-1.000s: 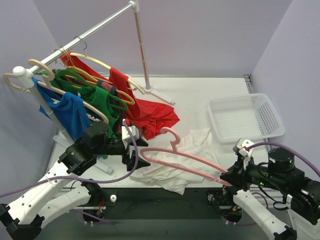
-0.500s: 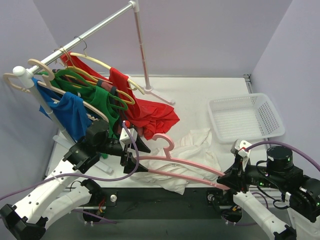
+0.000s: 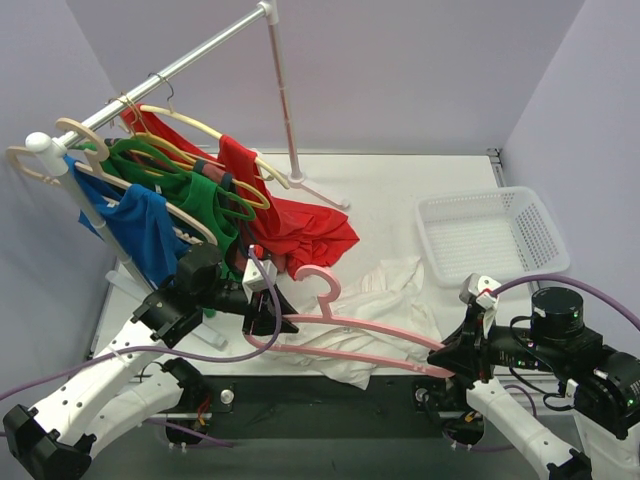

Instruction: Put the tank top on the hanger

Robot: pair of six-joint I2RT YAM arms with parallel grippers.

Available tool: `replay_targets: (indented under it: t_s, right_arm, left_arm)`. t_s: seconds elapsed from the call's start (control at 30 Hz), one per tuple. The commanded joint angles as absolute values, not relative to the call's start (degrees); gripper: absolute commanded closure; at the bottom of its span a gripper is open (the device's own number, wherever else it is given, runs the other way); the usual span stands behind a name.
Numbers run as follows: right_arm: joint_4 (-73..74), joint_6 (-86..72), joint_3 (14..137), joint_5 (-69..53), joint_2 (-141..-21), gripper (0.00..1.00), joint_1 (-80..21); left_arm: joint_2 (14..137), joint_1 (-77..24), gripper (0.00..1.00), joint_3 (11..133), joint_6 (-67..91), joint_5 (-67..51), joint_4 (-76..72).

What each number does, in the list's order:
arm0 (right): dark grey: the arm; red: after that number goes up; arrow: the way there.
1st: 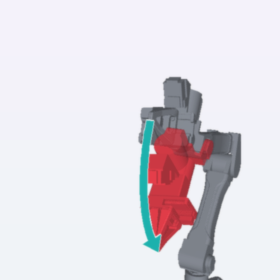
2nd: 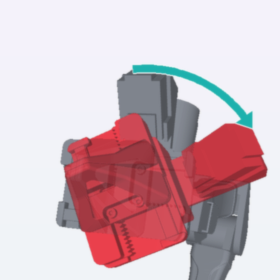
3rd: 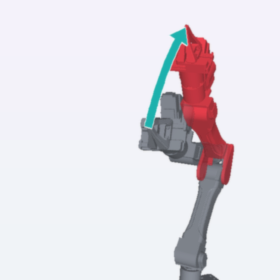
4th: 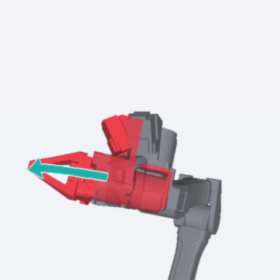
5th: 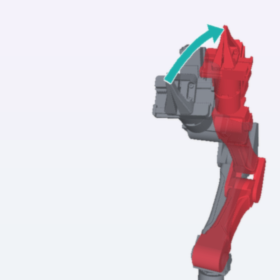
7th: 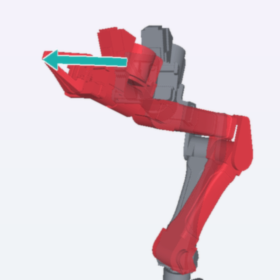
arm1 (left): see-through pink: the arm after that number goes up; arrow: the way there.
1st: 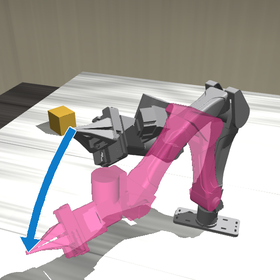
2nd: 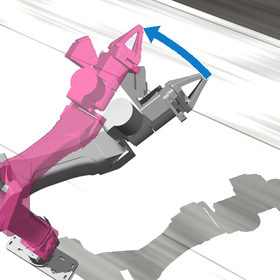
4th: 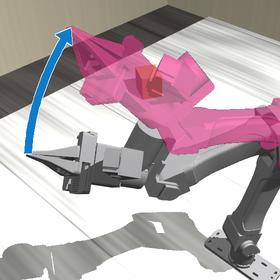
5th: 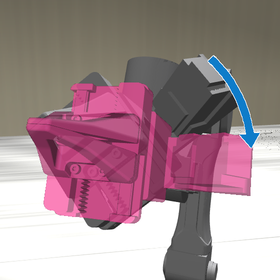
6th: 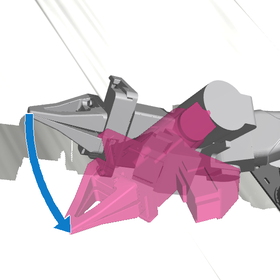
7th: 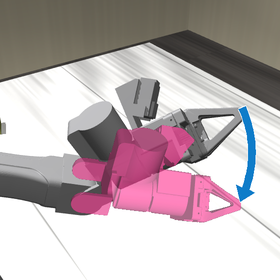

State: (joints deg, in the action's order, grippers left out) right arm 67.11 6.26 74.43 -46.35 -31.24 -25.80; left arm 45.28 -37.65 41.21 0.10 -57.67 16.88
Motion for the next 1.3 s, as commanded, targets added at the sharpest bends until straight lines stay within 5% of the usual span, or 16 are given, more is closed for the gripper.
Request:
replay_targets:
  t_s: [0.0,0.07,0.13,0.27,0.4,0.73,0.9,1.27]
  right_arm:
    - [63.90,5.54,74.01,-48.52,-32.69,1.00,-25.40]
    - [63.90,5.54,73.65,-47.64,-32.69,1.00,-25.40]
    - [63.98,5.28,72.51,-45.89,-33.04,0.95,-25.40]
    - [63.98,4.75,71.89,-45.61,-35.06,0.48,-25.49]
    - [60.92,4.40,74.88,-47.28,-38.93,0.30,-25.58]
    - [43.78,-2.29,78.66,-45.89,-49.56,0.27,-38.48]
    - [43.07,3.06,76.12,-35.80,-52.12,0.27,-53.40]
    - [37.53,6.68,66.89,-31.73,-51.50,0.30,-63.19]
  left_arm:
    - [44.92,-37.53,0.71,41.66,-0.35,-55.81,14.76]
    - [44.39,-37.53,1.00,41.92,-0.79,-53.81,16.25]
    - [43.07,-37.79,1.00,42.97,-1.84,-52.39,19.14]
    - [40.26,-41.38,1.00,46.14,-5.87,-45.63,25.30]
    - [40.16,-50.16,1.00,49.65,-7.47,-34.14,31.10]
    - [46.14,-69.15,1.00,54.05,-1.32,-17.32,28.39]
    - [48.95,-72.15,1.00,55.90,1.58,-14.51,26.55]
    - [43.51,-73.13,1.00,50.98,7.02,-15.38,19.87]
